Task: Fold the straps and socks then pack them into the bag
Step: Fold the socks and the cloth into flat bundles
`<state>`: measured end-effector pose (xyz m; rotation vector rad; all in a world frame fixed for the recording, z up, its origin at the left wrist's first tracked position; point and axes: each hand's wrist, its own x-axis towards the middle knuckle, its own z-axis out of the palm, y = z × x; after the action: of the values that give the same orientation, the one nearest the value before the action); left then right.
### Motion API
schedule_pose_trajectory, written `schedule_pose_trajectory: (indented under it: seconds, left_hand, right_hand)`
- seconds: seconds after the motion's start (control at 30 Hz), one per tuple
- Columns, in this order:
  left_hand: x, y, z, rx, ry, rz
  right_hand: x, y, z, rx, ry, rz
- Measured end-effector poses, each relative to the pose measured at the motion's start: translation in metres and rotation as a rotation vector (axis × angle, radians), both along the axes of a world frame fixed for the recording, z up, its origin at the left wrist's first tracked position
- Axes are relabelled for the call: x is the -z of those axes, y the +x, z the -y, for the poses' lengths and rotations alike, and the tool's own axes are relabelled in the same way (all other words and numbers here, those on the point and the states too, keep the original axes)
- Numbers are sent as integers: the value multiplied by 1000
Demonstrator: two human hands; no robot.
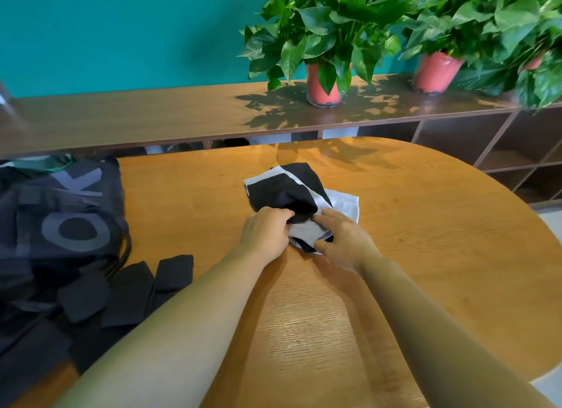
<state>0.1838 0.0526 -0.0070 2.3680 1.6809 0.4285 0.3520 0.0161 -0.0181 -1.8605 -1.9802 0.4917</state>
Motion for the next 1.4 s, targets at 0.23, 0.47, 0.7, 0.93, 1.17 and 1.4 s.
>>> schedule_pose_trajectory:
  seconds: [0.23, 0.47, 0.7, 0.93, 1.17, 1.4]
  left_hand:
    - [-2, -15, -9, -6, 109, -92]
    - [-19, -47, 24, 52, 168, -217]
    - [-37, -56, 82, 177, 115, -302]
    - [-24, -64, 126, 204, -373, 7]
    - [-11, -92, 113, 134, -203, -88]
    - [17, -89, 126, 208, -264, -435]
  right_hand:
    - [0, 7, -7, 47, -65, 127]
    - [-5, 15, -4, 91, -79, 194]
    - [-17, -12, 30, 30, 127, -48]
    - [3, -27, 76, 38, 69, -130]
    - [-1, -41, 94, -9, 118, -104]
    - [5, -69, 91, -226, -62, 200]
